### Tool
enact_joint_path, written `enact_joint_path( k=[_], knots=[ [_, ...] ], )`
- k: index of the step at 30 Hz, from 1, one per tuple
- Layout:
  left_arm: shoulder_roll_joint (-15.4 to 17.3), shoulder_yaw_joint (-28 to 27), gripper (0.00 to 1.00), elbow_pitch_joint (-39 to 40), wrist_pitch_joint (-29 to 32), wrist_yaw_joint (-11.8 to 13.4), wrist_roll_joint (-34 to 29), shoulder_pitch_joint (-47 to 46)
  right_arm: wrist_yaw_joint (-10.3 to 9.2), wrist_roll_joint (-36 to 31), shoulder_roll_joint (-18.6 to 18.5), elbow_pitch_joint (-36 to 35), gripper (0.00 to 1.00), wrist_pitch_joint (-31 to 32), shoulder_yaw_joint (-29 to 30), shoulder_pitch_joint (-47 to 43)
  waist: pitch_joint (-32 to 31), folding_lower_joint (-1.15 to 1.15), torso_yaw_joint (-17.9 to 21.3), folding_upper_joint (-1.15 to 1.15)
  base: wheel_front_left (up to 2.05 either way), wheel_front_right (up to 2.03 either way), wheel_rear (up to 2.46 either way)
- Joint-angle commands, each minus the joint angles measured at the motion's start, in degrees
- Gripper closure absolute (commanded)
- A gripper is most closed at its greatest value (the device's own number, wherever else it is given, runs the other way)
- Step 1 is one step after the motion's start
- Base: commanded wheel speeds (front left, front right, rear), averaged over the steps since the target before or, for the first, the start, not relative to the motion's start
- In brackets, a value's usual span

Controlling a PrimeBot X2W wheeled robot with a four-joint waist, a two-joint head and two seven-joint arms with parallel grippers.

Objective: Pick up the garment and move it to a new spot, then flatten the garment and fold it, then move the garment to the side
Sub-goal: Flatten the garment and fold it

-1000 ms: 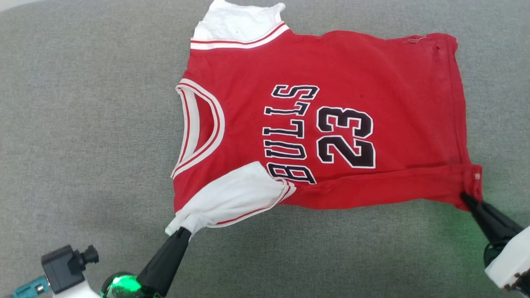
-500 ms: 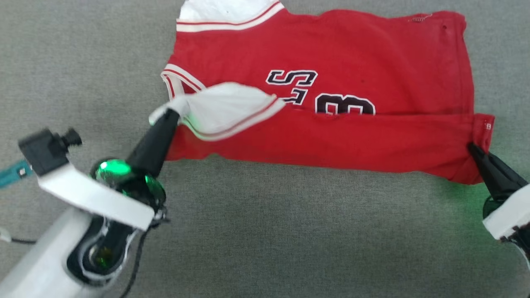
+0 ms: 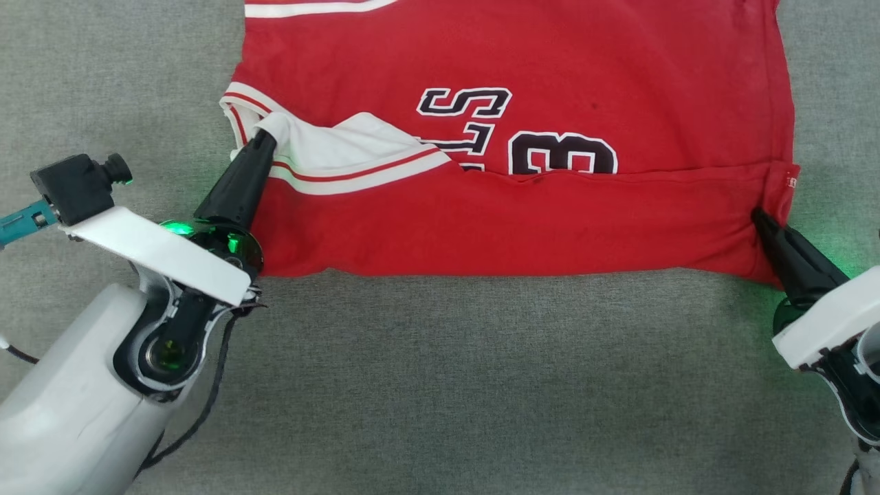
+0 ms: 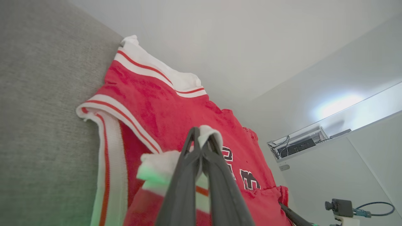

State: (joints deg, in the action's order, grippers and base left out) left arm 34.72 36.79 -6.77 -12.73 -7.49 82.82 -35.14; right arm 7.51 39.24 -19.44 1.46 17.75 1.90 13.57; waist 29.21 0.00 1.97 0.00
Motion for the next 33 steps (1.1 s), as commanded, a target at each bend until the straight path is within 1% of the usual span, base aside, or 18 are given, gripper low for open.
enact_joint_path(
  k=[1,5,7,8,9,10,11,13,17,19,22,23,24,27,29,31,32,33],
  knots=[
    [0.0,0.5,1.0,-1.9,-0.5,0.0,0.0,-1.5,-0.04,-0.7,0.3,1.3,1.0,-0.6,-0.7,0.8,0.3,0.0,0.2,0.0,0.0,0.0,0.0],
    [0.3,2.1,0.98,-5.6,-0.7,0.0,-1.4,-3.0,-0.04,-0.8,0.2,2.8,1.0,-1.0,-1.9,1.7,0.3,0.0,0.3,0.0,0.0,0.0,0.0],
    [0.6,3.6,0.39,-6.9,-0.7,0.0,-2.6,-4.2,-0.04,-1.1,0.0,3.5,1.0,-1.2,-2.8,2.0,0.0,0.0,0.3,0.0,0.0,0.0,0.0],
    [1.0,4.0,0.0,-7.5,-0.9,0.0,-3.3,-5.0,-0.04,-1.3,-0.2,3.9,0.86,-1.6,-3.0,2.0,-0.2,0.0,0.2,0.0,0.0,0.0,0.0],
    [1.1,4.5,0.0,-7.5,-0.8,0.0,-3.4,-5.6,-0.04,-1.4,-0.3,4.3,0.62,-1.8,-3.2,2.0,-0.6,0.0,0.1,0.0,0.0,0.0,0.0],
    [1.5,5.2,0.0,-7.3,-0.5,0.0,-3.9,-6.3,-0.04,-1.8,-0.5,4.5,0.2,-2.2,-3.3,1.9,-1.0,0.0,0.0,0.0,0.0,0.0,0.0],
    [2.3,5.9,0.0,-7.3,-0.5,0.0,-4.3,-7.2,-0.04,-2.0,-0.6,4.7,0.0,-2.5,-3.2,1.6,-1.4,0.0,-0.1,0.0,0.0,0.0,0.0],
    [3.7,7.3,0.0,-7.1,0.3,0.0,-5.4,-8.7,-0.03,-2.8,-0.9,4.8,0.0,-3.0,-3.3,1.0,-2.6,0.0,-0.4,0.0,0.0,0.0,0.0],
    [8.0,10.4,0.0,-7.4,3.6,0.0,-8.7,-11.7,-0.04,-3.5,-0.8,4.2,0.0,-3.3,-3.2,0.2,-4.9,0.0,-0.9,0.0,0.0,0.0,0.0],
    [10.5,12.2,0.0,-7.5,6.7,0.1,-11.7,-13.6,-0.03,-3.7,-0.8,3.6,0.0,-3.6,-3.1,-0.2,-5.9,0.0,-1.1,0.0,0.0,0.0,0.0],
    [13.1,15.0,0.0,-5.4,13.9,1.6,-13.7,-15.2,-0.03,-4.1,-0.5,2.9,0.0,-3.7,-1.9,-1.0,-7.1,0.0,-1.3,0.0,0.0,0.0,0.0],
    [13.9,15.9,0.0,-4.2,16.8,2.4,-13.7,-15.6,-0.03,-4.2,-0.3,2.6,0.0,-3.4,-1.7,-1.4,-7.4,0.0,-1.4,0.0,0.0,0.0,0.0],
    [15.6,18.2,0.0,-1.3,24.3,3.9,-12.0,-15.3,-0.03,-4.4,-0.1,1.9,0.0,-3.1,-1.1,-1.6,-7.9,0.0,-1.5,0.0,0.0,0.0,0.0],
    [17.9,20.6,0.0,3.5,33.6,6.9,-9.9,-15.2,-0.03,-5.0,0.1,0.9,0.0,-2.7,-0.7,-2.1,-8.0,0.0,-1.5,0.0,0.0,0.0,0.0],
    [18.9,21.8,0.0,5.5,37.7,8.9,-8.9,-14.7,-0.03,-5.5,0.3,0.2,0.0,-2.4,-0.7,-2.0,-7.7,0.0,-1.3,0.0,0.0,0.0,0.0],
    [19.7,22.1,0.0,5.6,39.4,10.9,-9.2,-14.8,-0.03,-5.8,0.7,-0.5,0.0,-2.3,-0.7,-1.4,-7.1,0.0,-0.8,0.0,0.0,0.0,0.0],
    [19.7,22.5,0.0,5.4,40.0,11.5,-9.3,-14.8,-0.03,-6.0,0.8,-0.8,0.0,-2.2,-0.7,-1.1,-6.8,0.0,-0.6,0.0,0.0,0.0,0.0],
    [19.0,22.4,0.0,5.1,40.5,11.7,-7.9,-14.4,-0.03,-6.2,0.9,-1.1,0.0,-2.1,-0.7,-1.0,-6.6,0.0,-0.4,0.0,0.0,0.0,0.0]
  ],
)
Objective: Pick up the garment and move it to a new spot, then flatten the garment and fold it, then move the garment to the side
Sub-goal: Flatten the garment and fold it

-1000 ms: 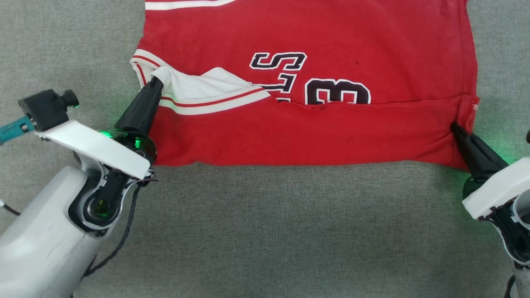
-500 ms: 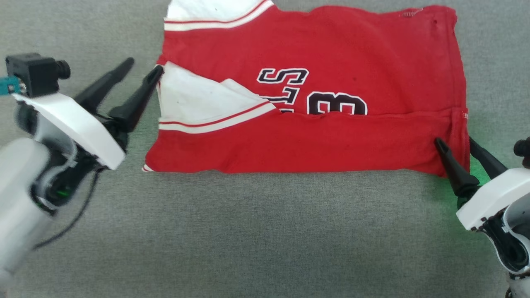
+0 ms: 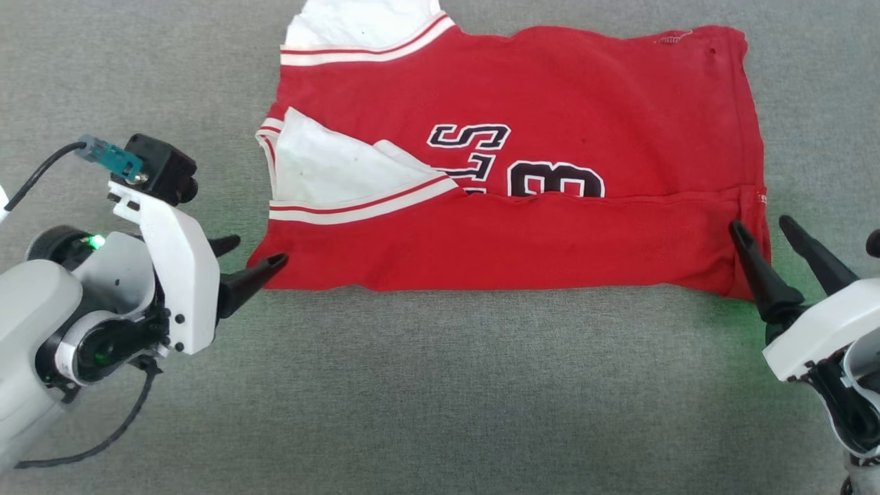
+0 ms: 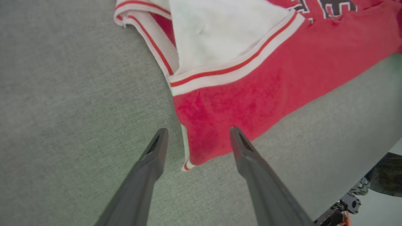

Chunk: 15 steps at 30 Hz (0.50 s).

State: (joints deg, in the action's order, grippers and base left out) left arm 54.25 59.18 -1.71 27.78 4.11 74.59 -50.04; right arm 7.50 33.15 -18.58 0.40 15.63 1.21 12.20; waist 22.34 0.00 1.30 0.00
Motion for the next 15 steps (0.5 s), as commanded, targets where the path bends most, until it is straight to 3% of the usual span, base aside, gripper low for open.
enact_joint_path(
  k=[1,4,11,12,13,15],
  knots=[
    [-1.2,-0.2,0.0,-0.3,0.7,-0.2,1.9,0.9,-0.02,-0.3,0.2,-0.4,0.0,0.2,0.1,0.4,0.6,0.0,0.4,0.0,0.0,0.0,0.0],
    [-1.1,0.0,0.0,-2.7,2.8,-1.0,3.3,0.2,-0.02,-1.1,0.7,-1.5,0.0,0.0,0.8,1.5,1.9,0.0,0.9,0.0,0.0,0.0,0.0],
    [-4.7,0.7,0.0,-8.5,5.2,-3.6,6.6,0.3,-0.02,-2.0,1.6,-2.7,0.0,0.7,1.3,3.1,4.1,0.0,2.0,0.0,0.0,0.0,0.0],
    [-5.2,0.9,0.11,-9.0,5.5,-3.8,6.7,0.4,-0.02,-2.1,1.7,-2.8,0.0,0.8,1.4,3.2,4.2,0.0,2.1,0.0,0.0,0.0,0.0],
    [-5.2,0.9,0.11,-9.0,5.5,-3.8,6.7,0.4,-0.02,-2.1,1.7,-2.8,0.0,0.8,1.4,3.2,4.2,0.0,2.1,0.0,0.0,0.0,0.0],
    [-5.9,1.4,0.66,-9.9,5.9,-4.4,6.4,0.5,-0.02,-2.2,1.6,-2.9,0.0,1.1,1.5,3.1,4.4,0.0,2.2,0.0,0.0,0.0,0.0]
  ],
)
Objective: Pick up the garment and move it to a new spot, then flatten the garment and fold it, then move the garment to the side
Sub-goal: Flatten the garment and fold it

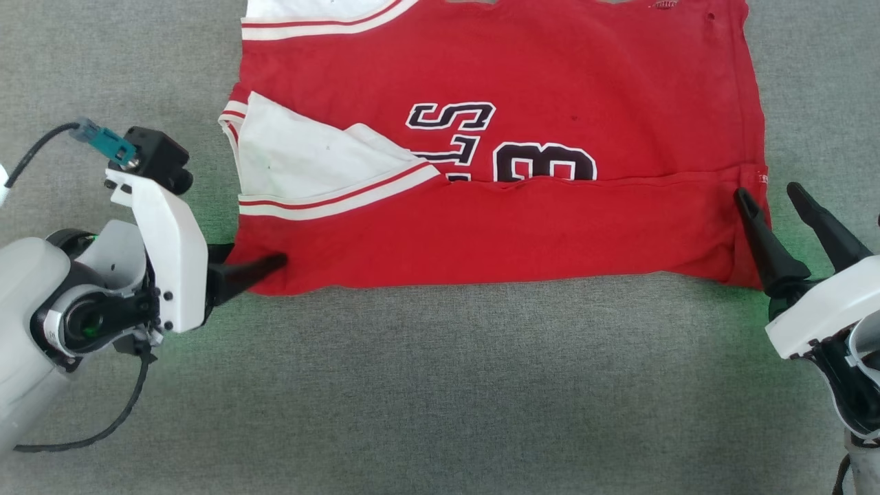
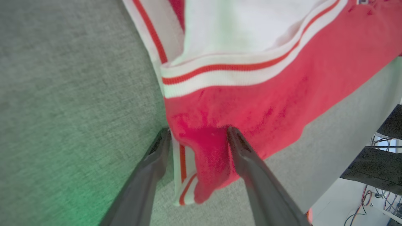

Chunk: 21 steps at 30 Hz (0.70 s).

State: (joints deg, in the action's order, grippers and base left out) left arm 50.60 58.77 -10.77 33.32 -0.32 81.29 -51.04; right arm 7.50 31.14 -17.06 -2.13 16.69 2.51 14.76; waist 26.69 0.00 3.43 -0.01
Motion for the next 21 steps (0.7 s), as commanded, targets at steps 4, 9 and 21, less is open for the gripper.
enact_joint_path(
  k=[4,9,21],
  knots=[
    [-3.5,1.2,1.0,-1.4,-0.3,-1.3,1.0,1.8,-0.02,-1.1,-1.2,-1.0,0.0,2.6,-0.9,-0.3,0.1,0.0,0.1,0.01,0.0,0.0,0.0],
    [-2.8,0.8,1.0,-1.1,-1.1,-1.7,0.8,2.0,-0.02,-1.4,-6.3,-3.2,0.0,12.3,-5.1,-1.1,-0.1,0.0,-0.1,0.01,0.0,0.0,0.0],
    [-3.7,0.5,1.0,0.7,-2.6,-1.7,-0.7,1.0,-0.02,2.8,-14.2,-2.9,0.0,38.8,-8.3,3.0,1.1,0.0,-1.4,0.01,0.0,0.0,0.0]
  ],
)
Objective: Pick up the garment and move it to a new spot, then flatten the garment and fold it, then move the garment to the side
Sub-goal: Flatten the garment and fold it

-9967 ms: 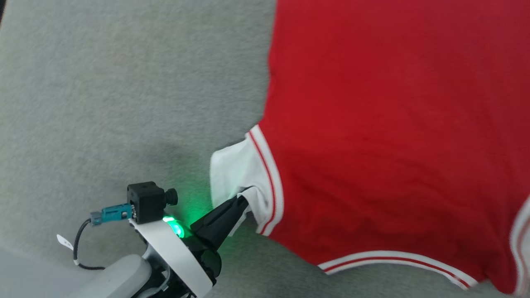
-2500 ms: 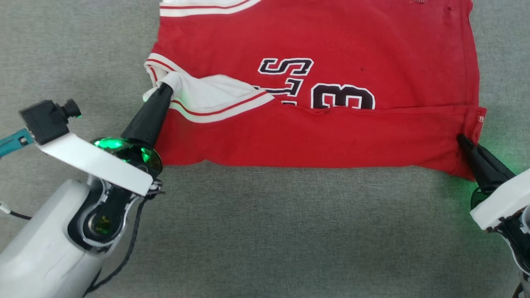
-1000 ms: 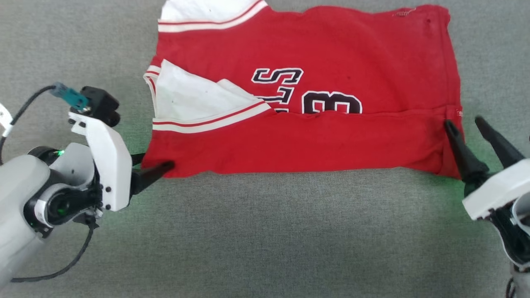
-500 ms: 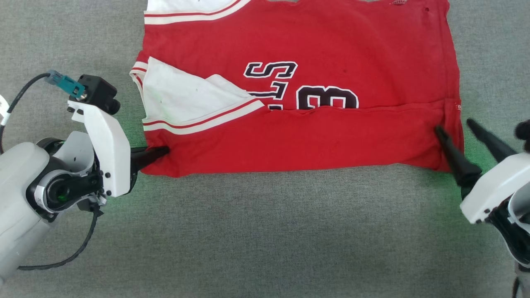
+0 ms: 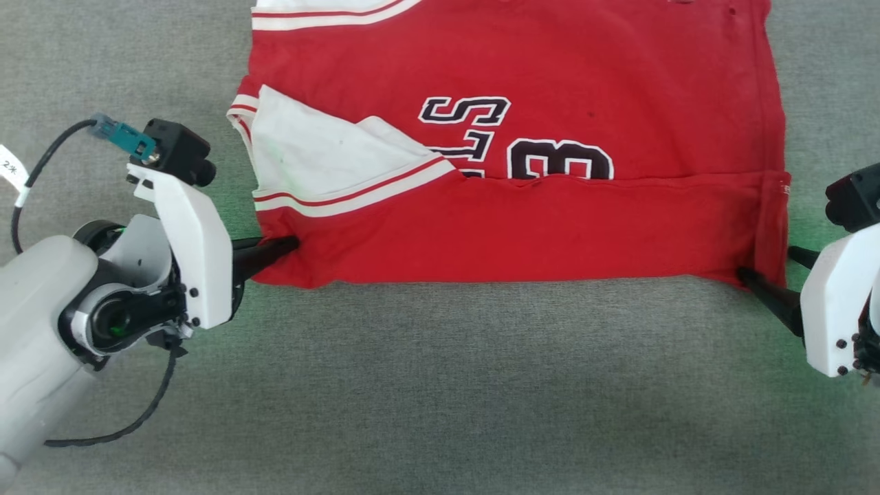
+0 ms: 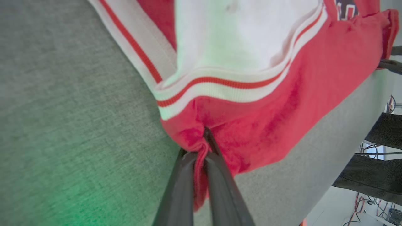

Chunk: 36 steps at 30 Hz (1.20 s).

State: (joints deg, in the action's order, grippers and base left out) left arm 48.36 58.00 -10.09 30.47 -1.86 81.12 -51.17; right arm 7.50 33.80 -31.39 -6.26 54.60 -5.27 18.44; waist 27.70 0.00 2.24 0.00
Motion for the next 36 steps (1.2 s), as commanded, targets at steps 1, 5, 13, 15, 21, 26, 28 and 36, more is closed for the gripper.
enact_joint_path(
  k=[1,5,13,15,21,26,28,36],
  knots=[
    [-1.7,1.3,1.0,0.1,0.2,-0.3,-0.6,0.9,-0.02,0.4,0.3,1.4,0.0,1.8,-0.9,-0.6,0.1,0.0,-0.5,0.0,0.0,0.0,0.0],
    [-2.3,1.1,1.0,-0.3,-0.6,-0.6,-0.8,1.0,-0.01,0.5,0.8,1.9,1.0,1.0,-1.8,-0.2,0.0,0.0,-1.0,0.0,0.0,0.0,0.0],
    [0.1,0.3,1.0,1.3,-3.8,-1.7,0.0,4.3,-0.03,1.3,-0.4,1.6,1.0,-3.3,-1.1,-1.8,-2.3,0.0,-1.1,0.0,0.0,0.0,0.0],
    [0.9,-0.1,1.0,2.5,-4.8,-2.0,0.9,5.8,-0.03,1.7,-0.6,1.4,1.0,-4.3,-0.7,-2.2,-3.2,0.0,-1.3,0.0,0.0,0.0,0.0],
    [4.3,0.0,1.0,8.0,-7.9,-1.3,2.4,11.3,-0.02,3.5,-3.1,0.5,1.0,-5.1,-0.4,-5.9,-5.8,0.0,-2.1,0.0,0.0,0.0,0.0],
    [6.7,0.2,1.0,13.3,-9.7,0.1,2.8,14.8,-0.02,5.0,-5.6,-0.9,1.0,-3.5,-0.2,-9.1,-6.5,0.0,-2.4,0.0,0.0,0.0,0.0],
    [7.6,0.3,1.0,15.5,-10.9,1.1,2.7,16.4,-0.02,5.7,-6.1,-1.8,1.0,-3.4,0.7,-10.5,-6.6,0.0,-2.6,0.0,0.0,0.0,0.0],
    [7.9,-0.7,0.12,18.1,-16.3,3.7,1.6,19.0,-0.02,3.7,-2.6,-3.3,0.12,-8.7,5.2,-12.2,-6.5,0.0,-2.5,0.0,0.0,0.0,0.0]
  ],
)
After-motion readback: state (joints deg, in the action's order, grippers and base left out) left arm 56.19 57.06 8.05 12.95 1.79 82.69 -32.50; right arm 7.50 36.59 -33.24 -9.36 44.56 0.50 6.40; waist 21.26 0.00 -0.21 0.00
